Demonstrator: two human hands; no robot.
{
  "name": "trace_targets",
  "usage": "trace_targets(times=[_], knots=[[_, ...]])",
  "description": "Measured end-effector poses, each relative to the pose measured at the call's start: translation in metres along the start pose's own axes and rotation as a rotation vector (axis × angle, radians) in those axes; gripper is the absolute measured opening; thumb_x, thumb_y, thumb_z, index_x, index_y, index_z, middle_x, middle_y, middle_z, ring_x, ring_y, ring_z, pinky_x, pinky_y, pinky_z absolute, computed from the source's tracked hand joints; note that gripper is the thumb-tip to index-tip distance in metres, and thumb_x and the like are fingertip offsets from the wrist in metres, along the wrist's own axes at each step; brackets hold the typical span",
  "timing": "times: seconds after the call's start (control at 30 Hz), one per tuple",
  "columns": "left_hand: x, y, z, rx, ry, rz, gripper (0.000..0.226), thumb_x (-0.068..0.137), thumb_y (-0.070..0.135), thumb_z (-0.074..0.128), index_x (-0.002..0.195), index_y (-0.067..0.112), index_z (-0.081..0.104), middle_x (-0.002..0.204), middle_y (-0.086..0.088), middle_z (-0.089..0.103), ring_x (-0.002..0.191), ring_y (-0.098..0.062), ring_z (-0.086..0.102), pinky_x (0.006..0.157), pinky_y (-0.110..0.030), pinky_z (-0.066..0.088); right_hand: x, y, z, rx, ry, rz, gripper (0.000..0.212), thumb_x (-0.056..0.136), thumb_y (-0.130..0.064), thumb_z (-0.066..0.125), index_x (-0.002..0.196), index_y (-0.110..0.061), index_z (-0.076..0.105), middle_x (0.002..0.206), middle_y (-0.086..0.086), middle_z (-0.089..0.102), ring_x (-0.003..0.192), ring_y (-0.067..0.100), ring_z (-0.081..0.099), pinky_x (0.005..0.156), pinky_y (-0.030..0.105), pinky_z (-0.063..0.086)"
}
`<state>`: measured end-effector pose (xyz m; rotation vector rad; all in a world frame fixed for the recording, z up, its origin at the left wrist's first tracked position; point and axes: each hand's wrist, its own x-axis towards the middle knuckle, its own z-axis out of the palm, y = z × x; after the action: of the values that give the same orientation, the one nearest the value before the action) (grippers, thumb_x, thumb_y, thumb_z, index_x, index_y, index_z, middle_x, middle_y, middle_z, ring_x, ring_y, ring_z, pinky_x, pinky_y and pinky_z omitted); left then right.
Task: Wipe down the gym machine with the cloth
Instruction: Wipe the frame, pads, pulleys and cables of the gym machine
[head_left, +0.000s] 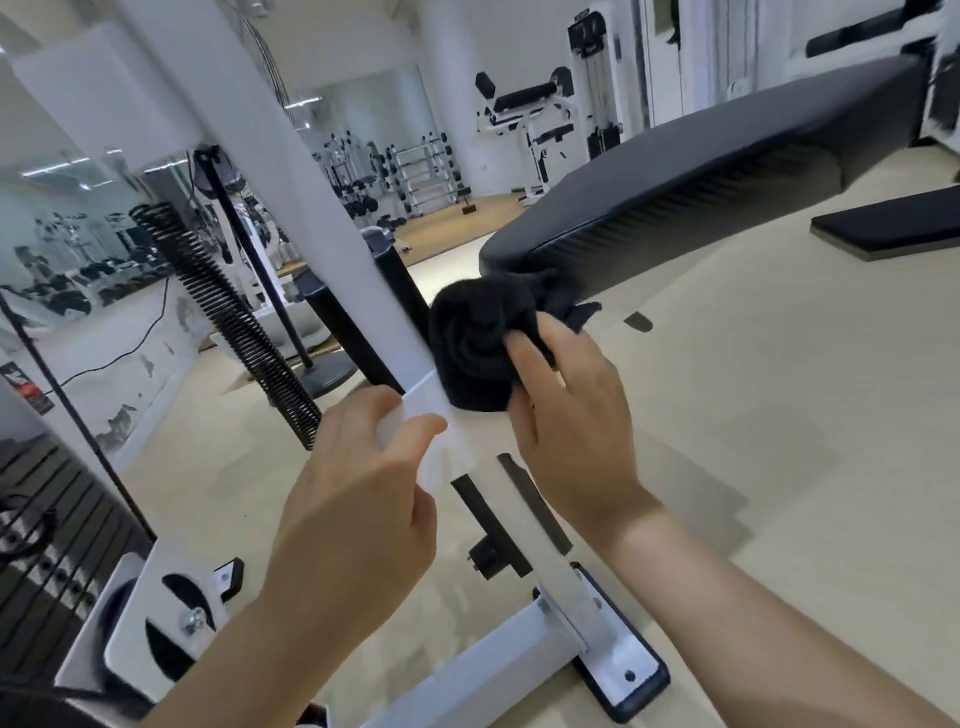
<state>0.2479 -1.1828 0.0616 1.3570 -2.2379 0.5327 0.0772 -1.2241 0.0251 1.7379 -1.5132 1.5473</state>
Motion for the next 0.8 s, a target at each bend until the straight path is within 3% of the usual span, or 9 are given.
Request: trace_targets(times=[0.1, 0.17, 0.3, 0.43, 0.5, 0.57, 0.63, 0.73, 0.8], knots=[[0.002, 0.007, -0.003, 0.013, -0.017, 0.018, 0.053, 0.066, -0.002, 0.067, 0.116, 0.018, 0.066, 0.127, -0.012, 0.056, 0.123, -0.031, 0.048, 0.077, -0.041, 0.056, -0.022, 0.013, 0.000, -0.059, 0.102, -0.016, 0.014, 0.080, 0.001, 0.063, 0.091, -0.006, 0.072, 0.102, 0.011, 0.066, 0.095, 0.033, 0.060, 0.072, 0.041, 0.050], [0.007, 0.013, -0.002, -0.001, -0.010, 0.060, 0.052, 0.068, -0.001, 0.065, 0.117, 0.016, 0.066, 0.127, -0.013, 0.056, 0.121, -0.032, 0.050, 0.083, -0.043, 0.055, -0.036, 0.012, -0.002, -0.100, 0.018, -0.076, 0.009, 0.076, -0.004, 0.064, 0.073, -0.010, 0.069, 0.098, 0.005, 0.069, 0.101, 0.028, 0.055, 0.071, 0.035, 0.045], [0.017, 0.020, 0.000, 0.119, -0.046, 0.150, 0.043, 0.075, 0.011, 0.063, 0.118, 0.018, 0.066, 0.124, -0.009, 0.059, 0.113, -0.029, 0.054, 0.090, -0.043, 0.047, -0.042, 0.000, -0.015, 0.023, -0.155, -0.032, 0.027, 0.077, -0.016, 0.042, 0.059, -0.014, 0.062, 0.074, -0.002, 0.063, 0.082, 0.025, 0.057, 0.063, 0.034, 0.049], [0.033, 0.030, -0.001, 0.254, 0.016, 0.209, 0.014, 0.081, 0.028, 0.065, 0.091, 0.020, 0.070, 0.090, 0.000, 0.064, 0.082, -0.024, 0.057, 0.076, -0.039, 0.038, -0.007, 0.007, -0.029, 0.229, 0.104, 0.170, 0.032, 0.085, -0.018, 0.038, 0.090, -0.012, 0.069, 0.104, 0.002, 0.063, 0.098, 0.022, 0.048, 0.083, 0.027, 0.040], [0.038, 0.039, -0.002, 0.281, -0.071, 0.264, 0.015, 0.080, 0.028, 0.062, 0.072, 0.016, 0.065, 0.070, 0.001, 0.056, 0.066, -0.021, 0.051, 0.060, -0.031, 0.035, -0.010, 0.003, -0.019, 0.280, -0.004, 0.123, 0.042, 0.092, -0.024, 0.036, 0.122, -0.011, 0.062, 0.135, 0.003, 0.053, 0.116, 0.026, 0.048, 0.100, 0.033, 0.037], [0.036, 0.036, 0.000, 0.307, -0.195, 0.271, 0.021, 0.088, 0.030, 0.048, 0.070, 0.023, 0.059, 0.072, 0.005, 0.048, 0.073, -0.015, 0.041, 0.062, -0.027, 0.038, -0.030, 0.001, -0.004, 0.243, -0.116, 0.053, 0.046, 0.093, -0.028, 0.040, 0.135, -0.017, 0.053, 0.150, -0.001, 0.041, 0.122, 0.026, 0.044, 0.103, 0.041, 0.036], [0.024, 0.023, -0.002, 0.325, -0.261, 0.263, 0.018, 0.088, 0.025, 0.050, 0.074, 0.024, 0.063, 0.078, 0.005, 0.050, 0.079, -0.015, 0.041, 0.070, -0.031, 0.046, -0.051, 0.010, 0.007, 0.100, -0.121, -0.101, 0.035, 0.085, -0.023, 0.053, 0.118, -0.021, 0.065, 0.137, -0.005, 0.055, 0.115, 0.023, 0.047, 0.092, 0.039, 0.038], [0.004, 0.013, -0.010, 0.338, -0.241, 0.365, 0.007, 0.071, 0.013, 0.066, 0.067, 0.019, 0.066, 0.075, 0.000, 0.058, 0.072, -0.023, 0.052, 0.062, -0.037, 0.048, -0.093, 0.027, 0.015, 0.005, -0.274, -0.299, 0.019, 0.076, -0.024, 0.055, 0.083, -0.018, 0.072, 0.090, -0.006, 0.068, 0.091, 0.025, 0.060, 0.073, 0.035, 0.047], [0.003, 0.008, -0.013, 0.311, -0.183, 0.380, 0.010, 0.071, 0.013, 0.065, 0.078, 0.018, 0.070, 0.088, -0.003, 0.063, 0.080, -0.024, 0.056, 0.062, -0.034, 0.048, -0.114, 0.029, 0.006, 0.195, -0.325, -0.001, 0.018, 0.076, -0.028, 0.052, 0.078, -0.019, 0.067, 0.074, -0.006, 0.061, 0.073, 0.022, 0.058, 0.059, 0.032, 0.046]])
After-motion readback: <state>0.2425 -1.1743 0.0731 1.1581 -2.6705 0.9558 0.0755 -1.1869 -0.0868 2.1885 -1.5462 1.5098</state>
